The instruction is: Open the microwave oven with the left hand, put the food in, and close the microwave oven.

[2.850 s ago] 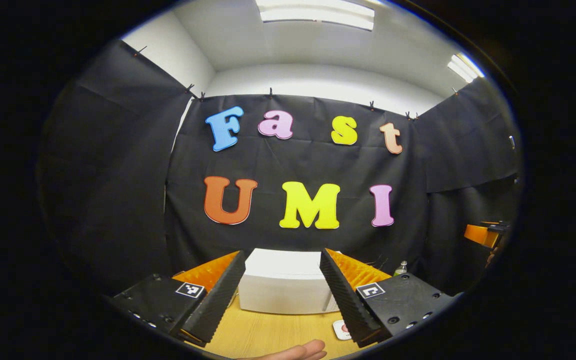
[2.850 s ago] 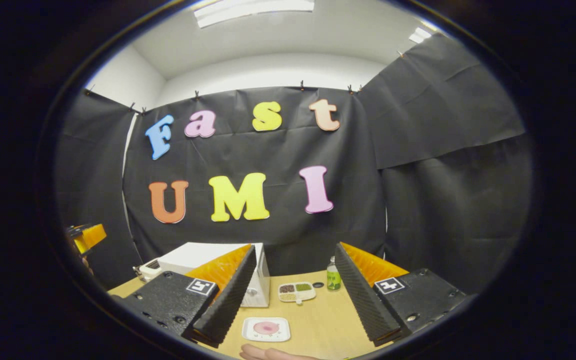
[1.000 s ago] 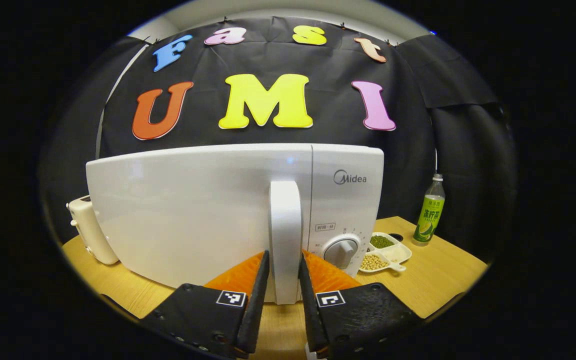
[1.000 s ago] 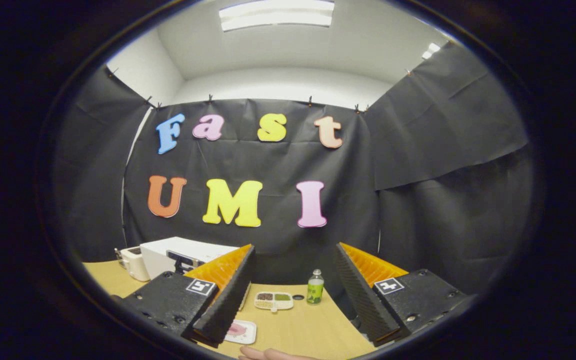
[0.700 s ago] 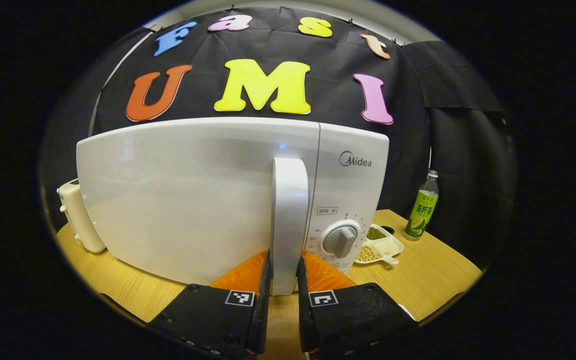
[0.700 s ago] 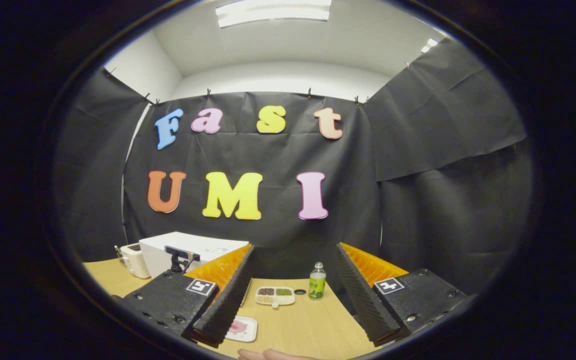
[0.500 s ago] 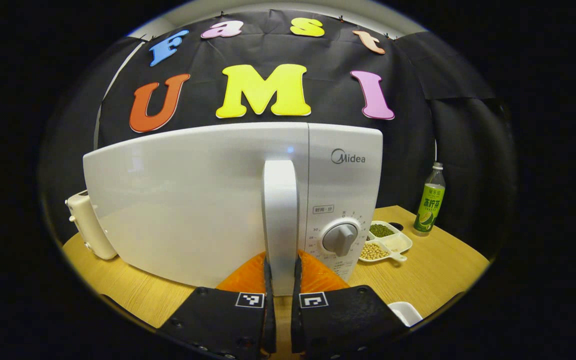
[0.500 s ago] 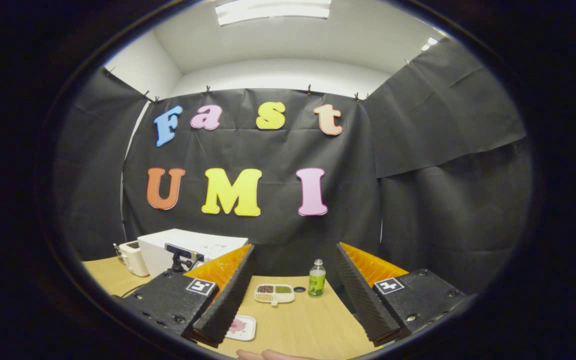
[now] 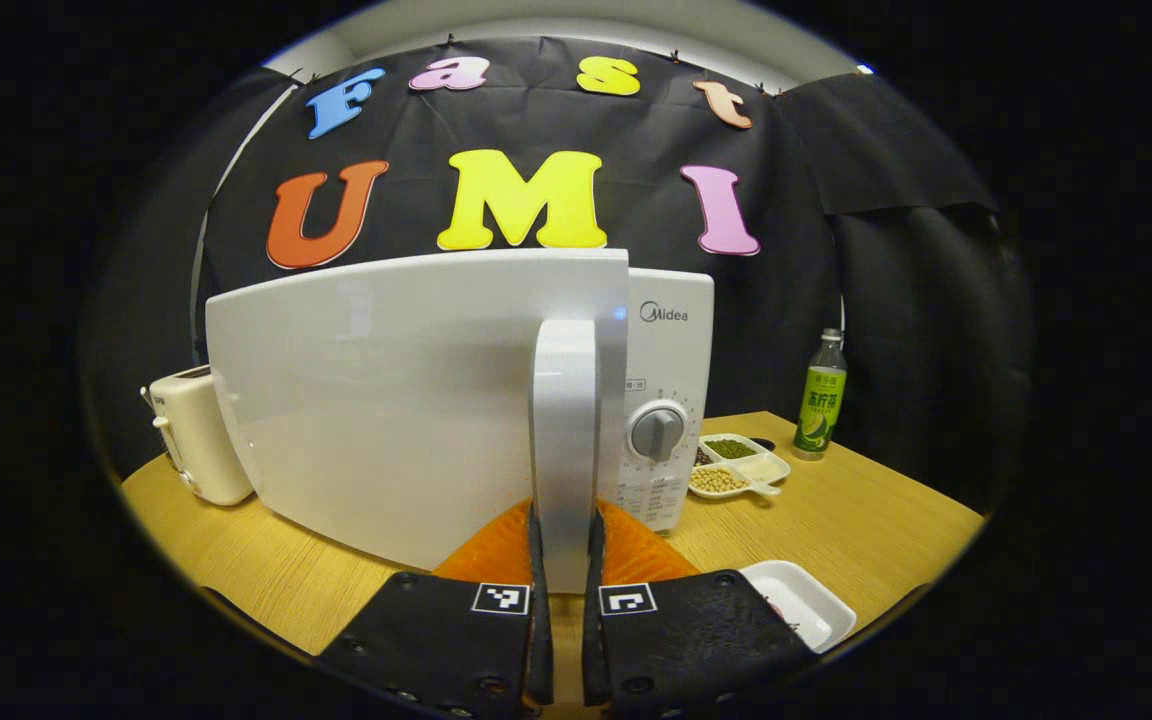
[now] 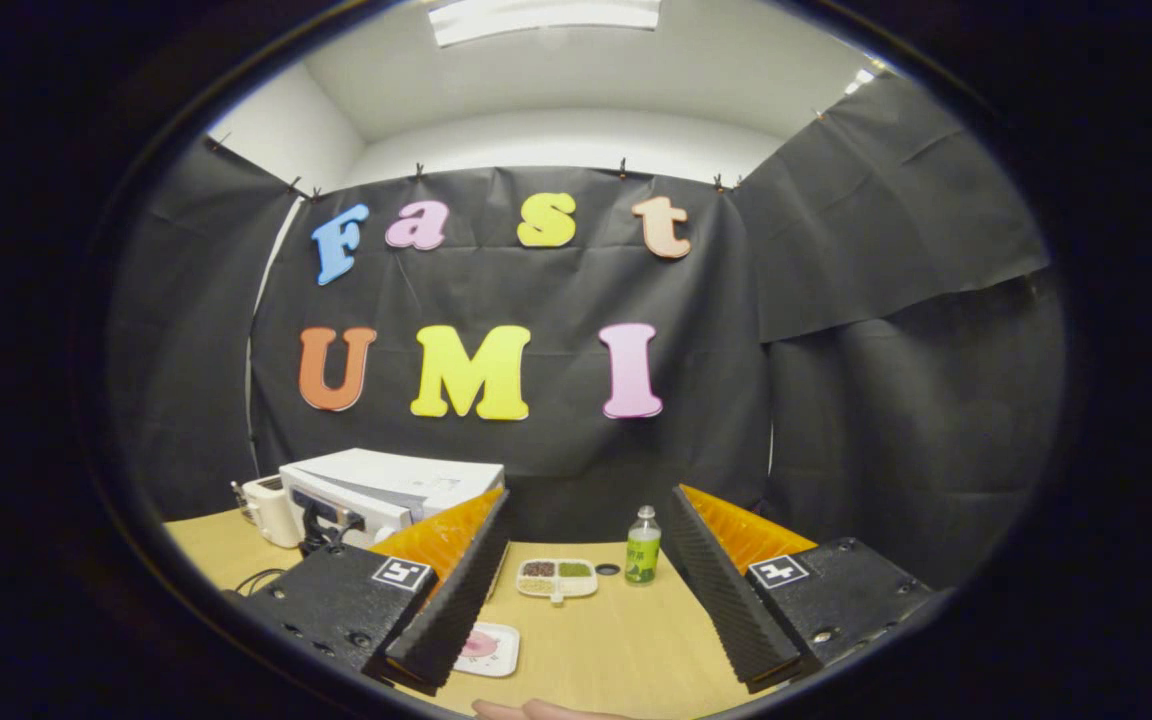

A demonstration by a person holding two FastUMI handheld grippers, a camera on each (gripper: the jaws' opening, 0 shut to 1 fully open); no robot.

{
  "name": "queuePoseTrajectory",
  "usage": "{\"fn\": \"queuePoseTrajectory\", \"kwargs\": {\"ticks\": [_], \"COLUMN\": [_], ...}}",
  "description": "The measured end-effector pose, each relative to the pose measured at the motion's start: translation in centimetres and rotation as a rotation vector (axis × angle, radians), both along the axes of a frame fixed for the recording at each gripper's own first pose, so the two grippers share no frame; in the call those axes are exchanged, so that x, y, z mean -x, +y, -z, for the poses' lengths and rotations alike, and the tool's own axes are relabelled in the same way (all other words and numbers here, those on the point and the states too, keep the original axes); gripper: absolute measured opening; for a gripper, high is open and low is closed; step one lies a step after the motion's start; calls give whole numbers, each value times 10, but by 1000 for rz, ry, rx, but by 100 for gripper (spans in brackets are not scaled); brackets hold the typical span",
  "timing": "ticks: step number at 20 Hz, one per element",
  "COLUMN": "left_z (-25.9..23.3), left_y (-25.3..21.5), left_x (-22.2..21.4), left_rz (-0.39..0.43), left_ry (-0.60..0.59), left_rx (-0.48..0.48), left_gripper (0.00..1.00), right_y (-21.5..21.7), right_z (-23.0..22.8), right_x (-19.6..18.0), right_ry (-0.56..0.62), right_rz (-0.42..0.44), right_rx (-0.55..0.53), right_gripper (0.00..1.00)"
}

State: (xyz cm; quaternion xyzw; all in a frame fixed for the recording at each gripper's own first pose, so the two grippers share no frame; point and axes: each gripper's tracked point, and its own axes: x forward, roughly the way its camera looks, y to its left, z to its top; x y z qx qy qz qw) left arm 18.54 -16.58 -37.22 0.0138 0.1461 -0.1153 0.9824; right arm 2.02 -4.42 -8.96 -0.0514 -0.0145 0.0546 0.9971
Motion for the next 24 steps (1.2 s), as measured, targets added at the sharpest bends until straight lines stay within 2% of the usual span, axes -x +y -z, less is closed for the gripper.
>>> {"fn": "queuePoseTrajectory", "kwargs": {"ticks": [1, 3, 4, 5, 6, 9, 10, 11, 12, 13, 14, 15, 16, 17, 18, 19, 20, 21, 22, 24], "left_z": [-3, -5, -7, -8, -8, -14, -14, -14, -15, -16, -17, -19, -19, -19, -13, -7, -5, -11, -21, -38], "left_y": [5, 18, 26, 35, 43, 71, 80, 90, 101, 112, 124, 137, 151, 169, 188, 211, 234, 252, 265, 281], "left_x": [12, 37, 48, 60, 69, 97, 106, 114, 121, 129, 136, 144, 151, 160, 166, 180, 192, 205, 215, 234], "left_rz": [21, 46, 52, 55, 59, 63, 61, 54, 46, 38, 28, 15, -1, -31, -68, -120, -171, -222, -255, -308], "left_ry": [-1, 8, 6, 3, 1, -19, -17, -21, -23, -28, -34, -33, -35, -34, -18, 12, 30, 15, -1, -19], "left_rx": [10, 7, 1, -6, -15, -20, -22, -21, -22, -21, -12, -2, -1, -14, -33, -68, -102, -132, -148, -143], "left_gripper": [11, 11, 11, 11, 11, 11, 11, 11, 11, 11, 11, 11, 11, 11, 4, 31, 60, 63, 93, 94], "right_y": [3, 9, 11, 13, 15, 26, 32, 36, 40, 43, 47, 50, 52, 55, 56, 58, 58, 58, 58, 55], "right_z": [3, 9, 13, 16, 19, 29, 33, 35, 39, 41, 43, 45, 48, 52, 56, 63, 71, 77, 85, 100], "right_x": [2, 6, 8, 9, 11, 18, 20, 22, 24, 24, 26, 27, 26, 25, 23, 22, 19, 14, 10, -3], "right_ry": [6, 15, 20, 25, 29, 49, 56, 63, 68, 72, 75, 79, 85, 94, 109, 129, 150, 173, 194, 241], "right_rz": [-5, -11, -13, -12, -8, -16, -25, -31, -37, -43, -47, -50, -53, -56, -59, -62, -67, -72, -76, -72], "right_rx": [3, 13, 21, 28, 36, 45, 46, 48, 49, 50, 49, 44, 37, 29, 23, 19, 17, 19, 24, 47], "right_gripper": [100, 100, 91, 91, 100, 100, 92, 92, 100, 100, 91, 91, 100, 91, 100, 100, 92, 100, 91, 92]}}
